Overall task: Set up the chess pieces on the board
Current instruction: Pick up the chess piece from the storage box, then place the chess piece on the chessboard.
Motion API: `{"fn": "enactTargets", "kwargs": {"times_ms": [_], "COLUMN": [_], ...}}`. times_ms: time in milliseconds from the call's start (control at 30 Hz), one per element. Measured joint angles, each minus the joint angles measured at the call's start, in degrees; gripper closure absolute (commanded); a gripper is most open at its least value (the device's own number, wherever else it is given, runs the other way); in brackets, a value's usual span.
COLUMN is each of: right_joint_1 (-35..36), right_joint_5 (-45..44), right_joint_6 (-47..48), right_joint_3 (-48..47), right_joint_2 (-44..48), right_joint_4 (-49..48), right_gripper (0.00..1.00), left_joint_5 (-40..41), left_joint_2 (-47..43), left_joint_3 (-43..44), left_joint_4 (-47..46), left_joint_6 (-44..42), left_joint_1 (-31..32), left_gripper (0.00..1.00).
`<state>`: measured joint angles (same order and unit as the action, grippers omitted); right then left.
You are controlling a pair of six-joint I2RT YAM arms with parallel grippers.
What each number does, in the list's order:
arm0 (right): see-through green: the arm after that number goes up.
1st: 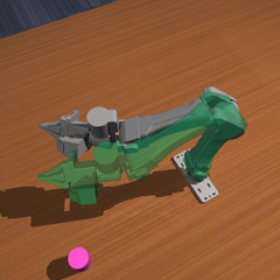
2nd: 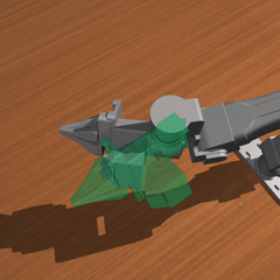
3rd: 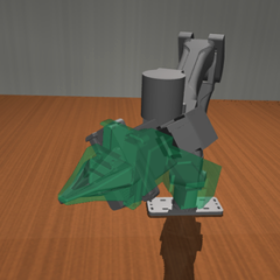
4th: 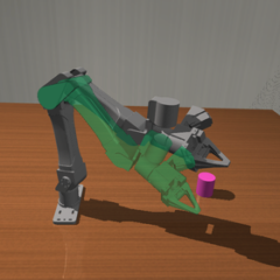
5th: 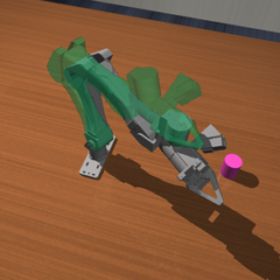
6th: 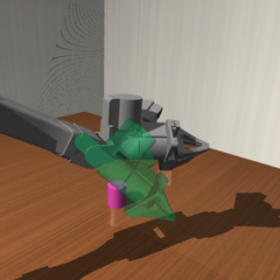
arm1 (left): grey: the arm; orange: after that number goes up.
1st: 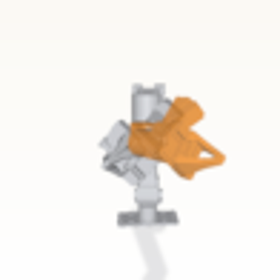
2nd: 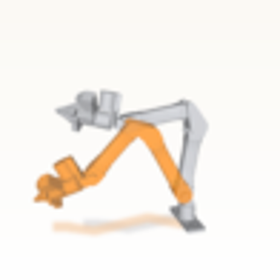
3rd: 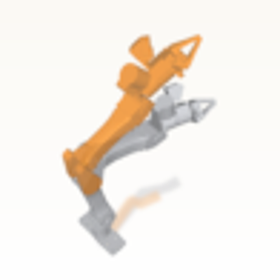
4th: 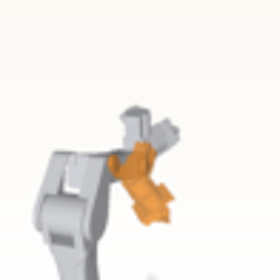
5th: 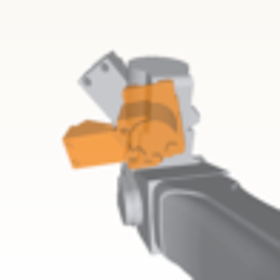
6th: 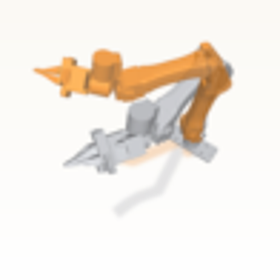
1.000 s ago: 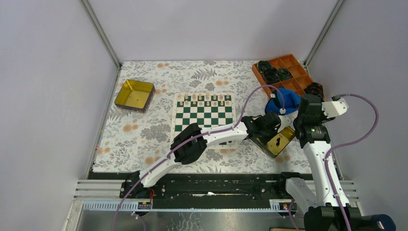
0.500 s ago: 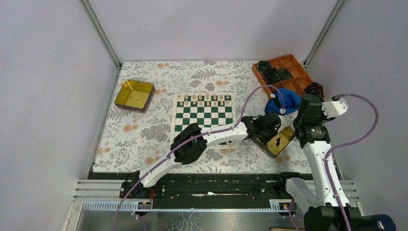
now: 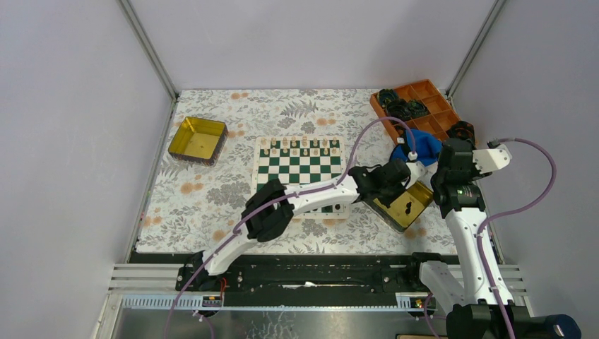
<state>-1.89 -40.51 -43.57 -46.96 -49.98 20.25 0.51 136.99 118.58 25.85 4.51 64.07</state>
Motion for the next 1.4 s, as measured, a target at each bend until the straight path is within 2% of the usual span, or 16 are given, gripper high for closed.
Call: {"fn": "enactTargets", "kwargs": {"times_ms": [333,633,800,1000,1400], "right_joint_1": [0.0,0.0,0.0,0.0,0.0], "right_joint_5": [1.7,4.8,7.0,9.8,15.2], "right_joint_6": [-0.2,-0.2,0.1,0.7,1.3], "right_joint_3": [0.4,1.8,2.4,3.5,5.1], "right_joint_2": [0.2,1.4,1.8,2.3,2.1], "right_joint_4": [-0.3,-0.4,-0.4,-0.4,-3.0], "right_gripper": [0.39,0.39,0.39,0.39,0.4], "left_joint_5": [6.6,21.4,28.3,32.7,36.6], "left_joint_2": [-14.7,-35.6,-44.8,-54.8,-69.7], "left_joint_3": [-6.9,-27.1,-39.7,-54.4,-69.6], "left_joint_4": [0.3,1.7,2.3,3.5,6.5], "left_joint_6": [1.6,7.6,14.3,25.2,44.9], "left_joint_1": [0.0,0.0,-0.5,-3.2,-10.5], "left_gripper": [1.0,1.0,1.0,1.0,1.0]}}
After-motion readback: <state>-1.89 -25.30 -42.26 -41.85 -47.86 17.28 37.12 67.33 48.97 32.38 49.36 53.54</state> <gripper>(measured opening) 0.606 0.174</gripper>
